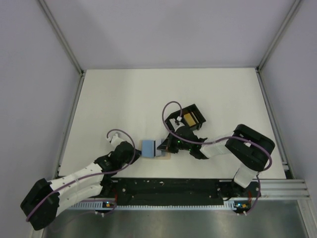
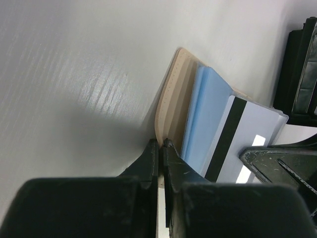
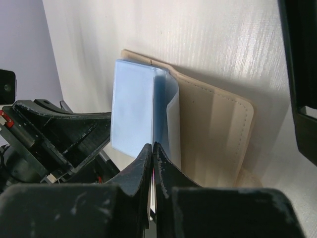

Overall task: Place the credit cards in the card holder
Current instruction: Insert the credit card into the card holder.

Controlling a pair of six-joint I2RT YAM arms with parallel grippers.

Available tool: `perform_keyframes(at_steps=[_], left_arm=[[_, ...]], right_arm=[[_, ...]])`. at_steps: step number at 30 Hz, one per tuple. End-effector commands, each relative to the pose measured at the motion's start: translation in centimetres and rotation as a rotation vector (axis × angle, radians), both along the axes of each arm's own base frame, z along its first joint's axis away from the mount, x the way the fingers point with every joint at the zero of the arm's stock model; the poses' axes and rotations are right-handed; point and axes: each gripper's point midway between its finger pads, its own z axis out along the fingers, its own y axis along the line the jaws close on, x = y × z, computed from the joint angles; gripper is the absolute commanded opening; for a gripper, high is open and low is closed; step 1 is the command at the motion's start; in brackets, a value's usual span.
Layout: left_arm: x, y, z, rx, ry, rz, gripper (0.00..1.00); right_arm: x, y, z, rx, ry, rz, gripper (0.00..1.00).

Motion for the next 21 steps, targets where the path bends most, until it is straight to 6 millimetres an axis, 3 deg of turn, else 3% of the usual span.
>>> perform_keyframes(at_steps=[1,10,15,21], left_arm=[[-0.6,0.0,-0.5,0.011,0.011,-0.029,0.0],[-0.5,-0.2,-0.3,0.007,0.004,-0.035,0.0],[-0.5,-0.2,-0.3,0.009,0.003,-0.037,0.0],[-0.4,-0.2,-0.2,0.008,-0.002,-0.037,0.0]], right_arm=[[0.5,0.8,-0.1,-0.009,0.016,0.011,0.0],[-0.3,0.7,-2.3,-0.108,0.081,0.038,0.0],[-0.6,-0.6,-3.3,-0.202,0.065,0.024,0.0],[-1.9,0.8,-3.4,-0.259,0.042,0.105,0.0]])
